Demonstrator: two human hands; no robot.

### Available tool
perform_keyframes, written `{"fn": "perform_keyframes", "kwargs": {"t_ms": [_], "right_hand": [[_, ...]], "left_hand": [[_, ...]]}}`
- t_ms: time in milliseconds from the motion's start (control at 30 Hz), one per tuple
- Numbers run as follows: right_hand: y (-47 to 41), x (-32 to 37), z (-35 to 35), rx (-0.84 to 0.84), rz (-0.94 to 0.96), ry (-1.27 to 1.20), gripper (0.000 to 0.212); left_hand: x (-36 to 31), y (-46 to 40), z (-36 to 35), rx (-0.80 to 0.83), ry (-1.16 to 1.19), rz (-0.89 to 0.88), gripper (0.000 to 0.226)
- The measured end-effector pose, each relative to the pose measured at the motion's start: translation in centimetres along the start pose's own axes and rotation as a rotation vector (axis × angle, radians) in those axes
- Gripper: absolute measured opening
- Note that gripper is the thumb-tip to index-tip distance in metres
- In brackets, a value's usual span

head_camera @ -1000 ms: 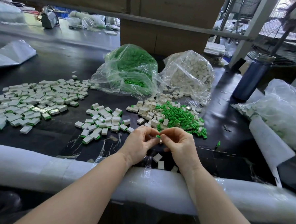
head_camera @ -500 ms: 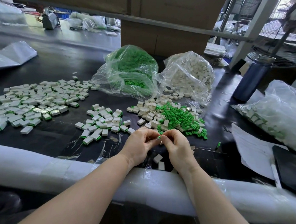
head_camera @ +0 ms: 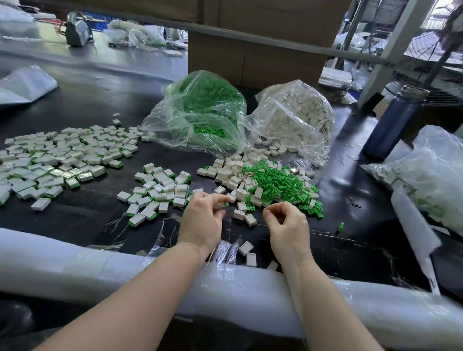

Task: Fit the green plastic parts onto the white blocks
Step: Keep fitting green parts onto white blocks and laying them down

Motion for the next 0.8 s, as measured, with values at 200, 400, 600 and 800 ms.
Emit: {"fn": "perform_keyframes", "kwargs": {"t_ms": [200, 400, 600, 800], "right_hand": [[-0.1, -0.1, -0.1, 0.010, -0.007, 0.056, 0.010], [-0.3, -0.5, -0.5, 0.025, -0.018, 0.155, 0.011], [-0.3, -0.3, -1.7, 0.107, 0.051, 0.335, 0.048], [-0.2, 0.0, -2.7, 0.176, 0.099, 0.524, 0.046]], "left_hand": [[1.0, -0.1, -0.8, 0.047, -0.191, 0.052, 0.038], [1.0, -0.1, -0.9, 0.059, -0.423, 0.094, 0.034], [-1.1, 0.6, -2.3, 0.154, -0.420, -0.234, 0.045], [-1.3, 0.5, -2.9, 0.217, -0.330, -0.268, 0.032]]}}
Point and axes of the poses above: each hand's wrist, its own y-axis away from the middle knuckle, its own z-axis out of the back of the hand, x = y × z, the point moved 7 cm from there along -y, towards the middle knuckle, and after that the axes turned 2 degrees about -x, right-handed, at the moved point
